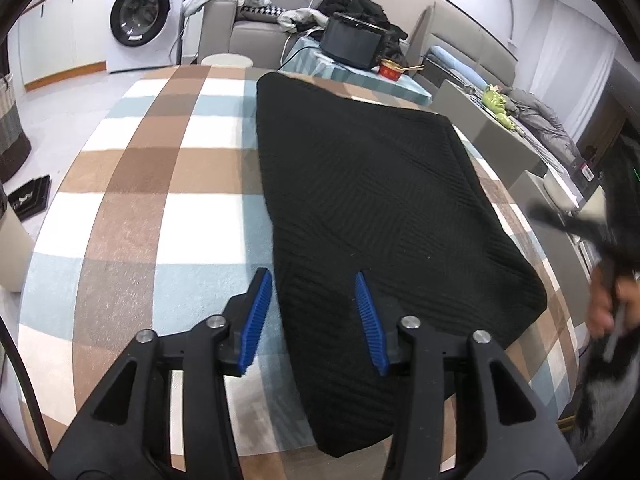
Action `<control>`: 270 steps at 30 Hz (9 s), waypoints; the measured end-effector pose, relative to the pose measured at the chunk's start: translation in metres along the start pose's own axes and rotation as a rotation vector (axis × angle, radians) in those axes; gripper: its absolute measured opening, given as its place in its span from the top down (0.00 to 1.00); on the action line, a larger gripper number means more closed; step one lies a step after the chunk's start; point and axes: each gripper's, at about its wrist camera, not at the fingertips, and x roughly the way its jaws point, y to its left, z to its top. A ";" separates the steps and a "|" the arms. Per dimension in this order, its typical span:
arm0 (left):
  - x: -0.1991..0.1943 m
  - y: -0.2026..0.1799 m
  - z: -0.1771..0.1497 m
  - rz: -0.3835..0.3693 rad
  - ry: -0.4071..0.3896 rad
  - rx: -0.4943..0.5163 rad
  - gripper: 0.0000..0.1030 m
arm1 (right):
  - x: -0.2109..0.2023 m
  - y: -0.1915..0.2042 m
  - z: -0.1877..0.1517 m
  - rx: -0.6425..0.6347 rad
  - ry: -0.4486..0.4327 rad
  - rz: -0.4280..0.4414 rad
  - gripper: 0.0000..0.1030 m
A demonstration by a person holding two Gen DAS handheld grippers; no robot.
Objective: Fold small clothes
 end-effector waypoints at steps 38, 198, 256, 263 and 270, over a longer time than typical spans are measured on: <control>0.005 -0.014 -0.015 -0.014 0.052 0.055 0.52 | 0.085 -0.023 0.069 0.104 0.027 0.002 0.68; -0.069 -0.018 -0.043 0.186 -0.426 0.144 0.01 | -0.049 0.073 -0.099 -0.298 -0.457 -0.083 0.00; -0.068 -0.014 -0.042 0.184 -0.434 0.135 0.01 | -0.049 0.075 -0.099 -0.297 -0.454 -0.084 0.00; -0.068 -0.014 -0.042 0.184 -0.434 0.137 0.01 | -0.049 0.075 -0.099 -0.296 -0.454 -0.084 0.00; -0.068 -0.014 -0.042 0.181 -0.440 0.141 0.01 | -0.049 0.075 -0.099 -0.297 -0.454 -0.084 0.00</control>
